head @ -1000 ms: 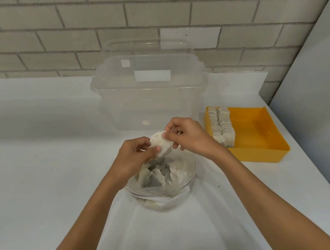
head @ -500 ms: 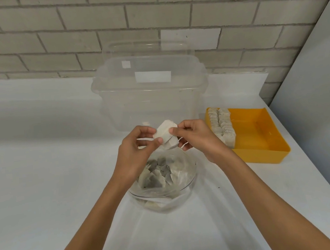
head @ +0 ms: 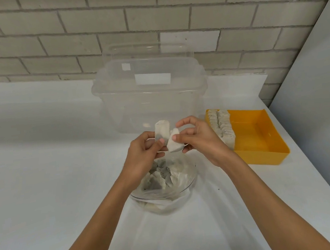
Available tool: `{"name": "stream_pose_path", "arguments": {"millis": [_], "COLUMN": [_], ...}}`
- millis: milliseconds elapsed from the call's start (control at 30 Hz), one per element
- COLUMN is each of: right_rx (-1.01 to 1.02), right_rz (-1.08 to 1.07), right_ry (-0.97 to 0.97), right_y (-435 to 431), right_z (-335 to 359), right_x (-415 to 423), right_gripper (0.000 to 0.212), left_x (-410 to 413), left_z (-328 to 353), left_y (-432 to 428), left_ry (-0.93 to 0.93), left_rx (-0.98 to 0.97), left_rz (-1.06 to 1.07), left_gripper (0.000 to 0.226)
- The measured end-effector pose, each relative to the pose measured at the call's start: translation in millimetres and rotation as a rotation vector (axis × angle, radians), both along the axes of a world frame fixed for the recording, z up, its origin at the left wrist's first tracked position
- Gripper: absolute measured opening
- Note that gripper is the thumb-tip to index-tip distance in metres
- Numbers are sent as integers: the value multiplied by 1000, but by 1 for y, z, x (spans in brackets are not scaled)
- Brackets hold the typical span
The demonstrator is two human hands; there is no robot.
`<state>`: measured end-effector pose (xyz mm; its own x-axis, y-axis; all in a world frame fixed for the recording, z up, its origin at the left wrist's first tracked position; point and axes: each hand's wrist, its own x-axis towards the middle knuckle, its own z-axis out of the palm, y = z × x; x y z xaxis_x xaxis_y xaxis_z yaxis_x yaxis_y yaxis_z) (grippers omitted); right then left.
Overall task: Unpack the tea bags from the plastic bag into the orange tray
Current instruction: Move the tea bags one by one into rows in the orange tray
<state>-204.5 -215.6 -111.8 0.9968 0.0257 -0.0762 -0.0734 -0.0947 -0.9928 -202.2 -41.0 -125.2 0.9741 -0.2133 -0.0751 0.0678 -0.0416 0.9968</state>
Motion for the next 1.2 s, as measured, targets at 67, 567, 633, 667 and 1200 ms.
{"name": "stream_pose_path", "arguments": {"millis": [67,567,633,667,1200], "right_rx": [-54,-262,-290,-300,-299], "right_rz": [-62,-88,-87,-87,-330], "right_ry": [-65,-241,-248,-253,-122], "right_y": [-4,-9,-13,-15,-113], "right_z": [0,11,12,13,19], "right_x": [0,0,-2,-2,-24], "right_gripper": [34,10,9,10,32], "left_x": [2,20,26,28,43], "left_z": [3,28,35,39,43], "left_y": [1,-8,-13,-16,-69], "left_ry": [75,-151,-207,-239,-318], "left_rx": [-73,104,144,170,242], "left_rz": [13,-39,-72,-93,-241], "left_gripper": [17,27,24,21,5]}}
